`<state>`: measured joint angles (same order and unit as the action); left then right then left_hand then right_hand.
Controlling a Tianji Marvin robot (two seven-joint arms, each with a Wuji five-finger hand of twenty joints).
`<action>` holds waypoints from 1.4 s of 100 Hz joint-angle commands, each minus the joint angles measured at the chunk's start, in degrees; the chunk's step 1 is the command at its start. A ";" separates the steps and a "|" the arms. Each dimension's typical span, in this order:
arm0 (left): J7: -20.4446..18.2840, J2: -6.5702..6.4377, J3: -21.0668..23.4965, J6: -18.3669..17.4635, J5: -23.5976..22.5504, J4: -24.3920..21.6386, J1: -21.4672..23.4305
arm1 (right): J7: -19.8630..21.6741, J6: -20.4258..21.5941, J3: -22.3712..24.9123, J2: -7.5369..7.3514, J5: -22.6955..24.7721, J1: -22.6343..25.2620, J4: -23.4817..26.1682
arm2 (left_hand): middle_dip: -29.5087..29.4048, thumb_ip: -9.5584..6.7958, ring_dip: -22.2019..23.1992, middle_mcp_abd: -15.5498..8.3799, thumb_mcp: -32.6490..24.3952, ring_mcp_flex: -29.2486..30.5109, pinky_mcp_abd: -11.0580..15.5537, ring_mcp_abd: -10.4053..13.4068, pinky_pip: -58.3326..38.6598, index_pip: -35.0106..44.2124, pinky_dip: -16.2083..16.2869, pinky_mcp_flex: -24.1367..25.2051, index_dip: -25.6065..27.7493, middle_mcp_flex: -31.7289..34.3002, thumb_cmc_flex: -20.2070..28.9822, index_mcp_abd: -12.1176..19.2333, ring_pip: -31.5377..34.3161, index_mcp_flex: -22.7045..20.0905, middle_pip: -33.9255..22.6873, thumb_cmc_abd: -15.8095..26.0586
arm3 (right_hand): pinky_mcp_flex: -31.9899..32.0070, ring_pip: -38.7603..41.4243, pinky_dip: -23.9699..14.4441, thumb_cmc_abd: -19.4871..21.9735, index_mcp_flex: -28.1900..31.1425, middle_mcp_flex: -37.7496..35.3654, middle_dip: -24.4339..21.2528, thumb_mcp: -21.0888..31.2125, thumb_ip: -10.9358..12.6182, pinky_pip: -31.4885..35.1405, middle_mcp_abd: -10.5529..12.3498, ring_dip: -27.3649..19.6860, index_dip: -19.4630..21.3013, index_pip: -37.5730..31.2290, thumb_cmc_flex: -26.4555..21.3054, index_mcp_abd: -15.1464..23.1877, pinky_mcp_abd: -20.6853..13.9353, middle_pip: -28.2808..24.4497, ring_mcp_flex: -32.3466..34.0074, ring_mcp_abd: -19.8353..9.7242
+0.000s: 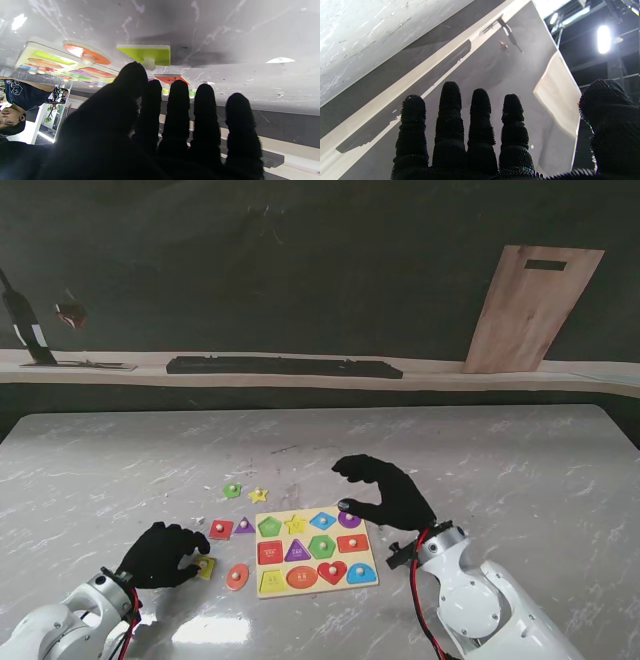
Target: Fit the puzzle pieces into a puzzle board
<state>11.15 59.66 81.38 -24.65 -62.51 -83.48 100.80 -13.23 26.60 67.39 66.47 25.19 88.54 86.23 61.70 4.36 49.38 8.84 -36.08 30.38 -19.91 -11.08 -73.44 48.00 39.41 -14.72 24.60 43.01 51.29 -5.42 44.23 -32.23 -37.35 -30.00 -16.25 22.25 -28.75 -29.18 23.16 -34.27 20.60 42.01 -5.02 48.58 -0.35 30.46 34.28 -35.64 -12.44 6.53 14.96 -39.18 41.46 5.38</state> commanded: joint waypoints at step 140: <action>-6.06 -1.44 -3.84 0.86 -1.04 2.69 -2.75 | 0.28 -0.24 0.02 0.22 -0.06 0.21 -0.12 | -3.49 2.57 0.16 0.82 -6.41 10.06 1.12 1.17 -7.02 14.12 1.99 -7.04 0.42 12.98 2.73 -0.42 7.30 -5.32 2.14 -3.97 | 0.77 0.91 -1.43 2.59 0.92 0.14 0.14 -1.42 1.91 0.35 1.00 0.64 0.71 -0.70 1.16 2.37 0.80 0.28 0.25 -1.22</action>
<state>6.06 58.61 78.05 -23.53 -63.43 -81.95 97.02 -12.99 26.23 67.46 66.46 25.09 88.42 86.02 56.50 5.54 48.15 8.36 -39.43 39.31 -19.85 -10.98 -77.88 58.09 39.59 -21.57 23.42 54.46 53.38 -7.05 49.00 -35.28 -32.58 -29.21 -16.09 22.27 -29.24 -27.67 23.73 -34.27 20.60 41.88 -5.02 48.59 -0.35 30.50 34.37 -35.68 -12.44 7.17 15.57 -39.18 41.46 5.38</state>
